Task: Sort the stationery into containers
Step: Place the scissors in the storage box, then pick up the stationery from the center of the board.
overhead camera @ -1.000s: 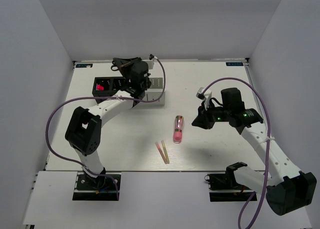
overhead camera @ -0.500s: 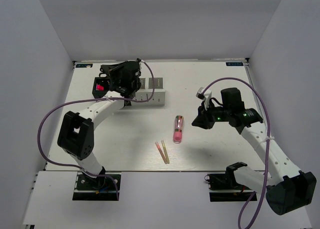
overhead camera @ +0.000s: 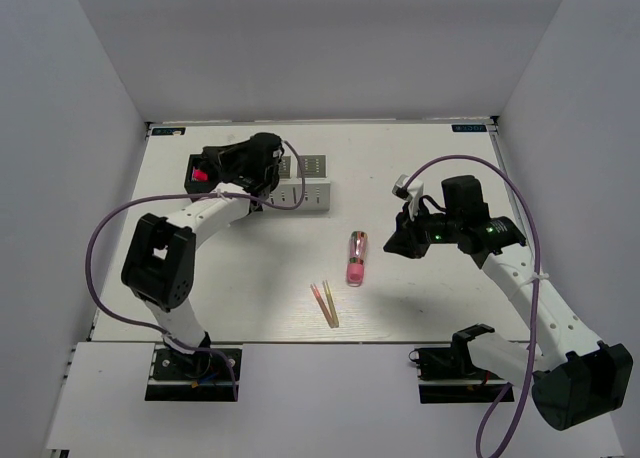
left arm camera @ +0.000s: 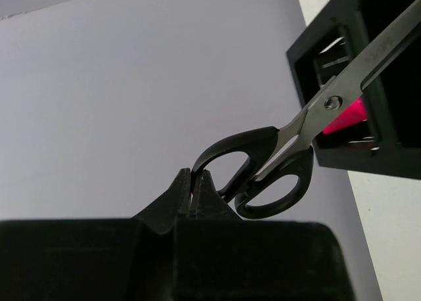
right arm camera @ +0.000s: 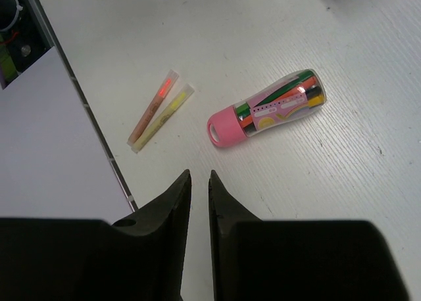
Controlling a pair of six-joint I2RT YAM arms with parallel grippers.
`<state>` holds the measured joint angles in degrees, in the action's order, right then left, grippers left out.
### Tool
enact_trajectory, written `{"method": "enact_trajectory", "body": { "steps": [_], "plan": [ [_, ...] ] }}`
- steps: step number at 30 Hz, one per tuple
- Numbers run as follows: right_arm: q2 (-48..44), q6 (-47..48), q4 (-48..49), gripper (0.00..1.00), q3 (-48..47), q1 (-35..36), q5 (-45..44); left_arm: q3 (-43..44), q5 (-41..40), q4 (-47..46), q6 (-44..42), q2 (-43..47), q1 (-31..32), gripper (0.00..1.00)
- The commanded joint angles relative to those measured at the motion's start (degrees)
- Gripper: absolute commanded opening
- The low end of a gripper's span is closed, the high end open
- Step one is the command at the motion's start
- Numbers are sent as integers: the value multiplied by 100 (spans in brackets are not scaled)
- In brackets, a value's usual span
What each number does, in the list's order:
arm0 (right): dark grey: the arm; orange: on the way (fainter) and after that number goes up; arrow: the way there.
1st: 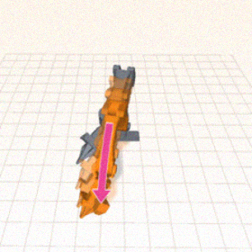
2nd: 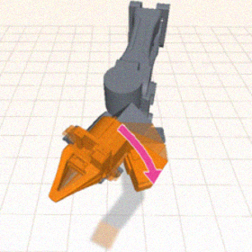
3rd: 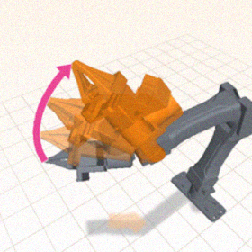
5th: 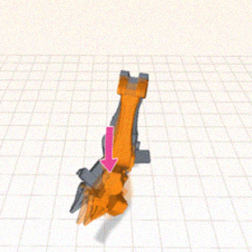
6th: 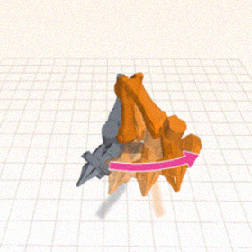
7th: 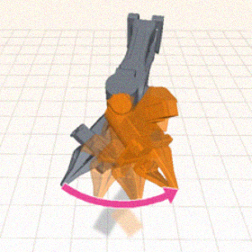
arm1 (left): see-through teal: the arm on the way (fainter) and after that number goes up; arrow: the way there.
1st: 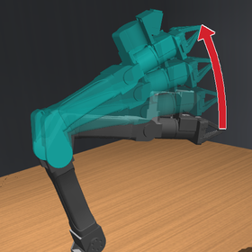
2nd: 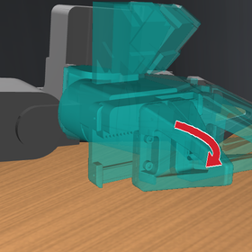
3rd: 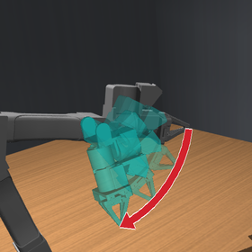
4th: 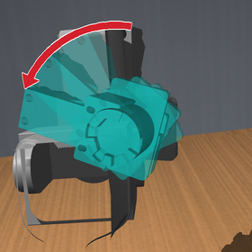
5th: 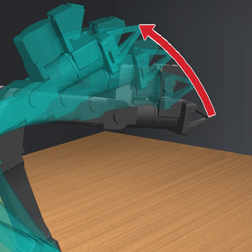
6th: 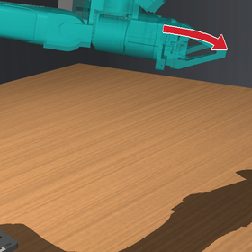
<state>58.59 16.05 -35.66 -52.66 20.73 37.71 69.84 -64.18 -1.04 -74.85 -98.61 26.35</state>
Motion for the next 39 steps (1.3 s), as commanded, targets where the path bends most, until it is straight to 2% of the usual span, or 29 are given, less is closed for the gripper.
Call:
{"method": "enact_trajectory", "body": {
  "steps": [1, 8, 14, 17, 18, 19, 22, 25, 27, 29, 31, 32, 35, 37, 38, 39],
  "plan": [
    [-93, 100, -20, 20, -69, -7, 43, 3, 55, 86, 155, -62, 28, 1],
    [-75, 135, -20, 20, -104, -8, 52, -32, 117, 245, 102, -132, 46, 1],
    [-76, 135, -46, 20, -77, 1, 87, 55, 73, -230, -161, -378, 98, 3],
    [-67, 152, -55, 22, -104, 1, 87, 29, 55, -449, -223, -449, 107, 22],
    [-58, 144, -46, 22, -95, -8, 87, -23, 29, -615, -345, -449, 107, 34],
    [-67, 152, -46, 22, -95, -8, 87, -32, 20, -713, -398, -466, 116, 41],
    [-49, 170, -72, 23, -104, 1, 96, 3, -7, -985, -478, -458, 125, 68],
    [-58, 170, -64, 23, -104, 10, 131, 47, -33, -1082, -478, -431, 134, 77],
    [-67, 161, -73, 23, -104, -8, 131, 56, -59, -1153, -504, -379, 142, 78],
    [-58, 161, -90, 23, -104, -8, 131, 82, -86, -1591, -723, -291, 212, 70],
    [-75, 153, -55, 23, -104, -8, 131, 91, -147, -1934, -890, -238, 370, 58],
    [-49, 135, -64, 23, -112, -16, 114, 247, -182, -2022, -917, -151, 423, 48],
    [-49, 135, -55, 23, -95, -16, 96, 564, -366, -1918, -803, 86, 748, 49],
    [-49, 126, -64, 31, -86, -8, 69, 696, -498, -1874, -681, 297, 1143, 53],
    [-58, 135, -29, 37, -86, -16, 61, 810, -829, -1421, -254, 350, 1275, 54],
    [-49, 126, -37, 44, -77, -8, -52, 942, -954, -1156, 3, 438, 1668, 50]
  ]
}}
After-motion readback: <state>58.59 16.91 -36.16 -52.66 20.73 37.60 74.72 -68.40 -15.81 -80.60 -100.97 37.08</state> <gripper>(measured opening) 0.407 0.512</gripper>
